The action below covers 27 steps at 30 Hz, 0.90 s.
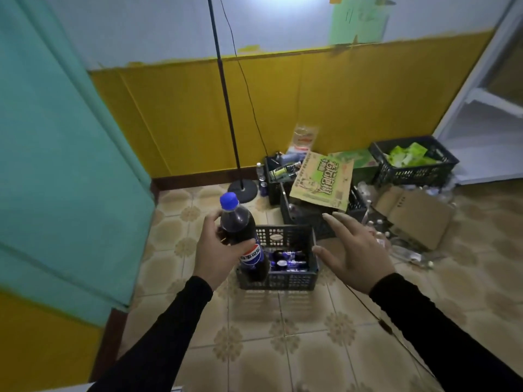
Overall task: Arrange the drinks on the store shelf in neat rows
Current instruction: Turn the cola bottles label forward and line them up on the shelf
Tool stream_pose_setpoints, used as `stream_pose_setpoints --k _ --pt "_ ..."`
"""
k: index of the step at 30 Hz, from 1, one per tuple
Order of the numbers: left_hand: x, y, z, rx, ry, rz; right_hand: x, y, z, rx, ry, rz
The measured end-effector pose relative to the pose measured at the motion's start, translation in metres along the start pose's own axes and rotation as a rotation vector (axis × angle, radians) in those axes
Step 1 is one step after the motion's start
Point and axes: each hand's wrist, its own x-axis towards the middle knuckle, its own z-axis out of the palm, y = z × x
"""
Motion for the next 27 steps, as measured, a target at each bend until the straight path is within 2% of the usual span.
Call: stream_pose_setpoints --k 6,16,21,27 --pt "0.101 -0.034 0.042 0.013 -0.041 -0.077 0.082 0.052 0.065 0.031 -0.100 0.042" --pt "0.284 -0.145 0.091 0.104 -0.129 -0.187 0.173 0.137 0.224 0.027 -0.292 0.199" --pt "0.331 -0.250 0.141 0.069 -0.086 -0.310 0.179 0.194 0.323 0.040 -0.373 0.251" --pt "0.346 -0.436 0.229 0.008 0.171 -0.513 0.150 0.286 0.479 0.085 -0.483 0.301"
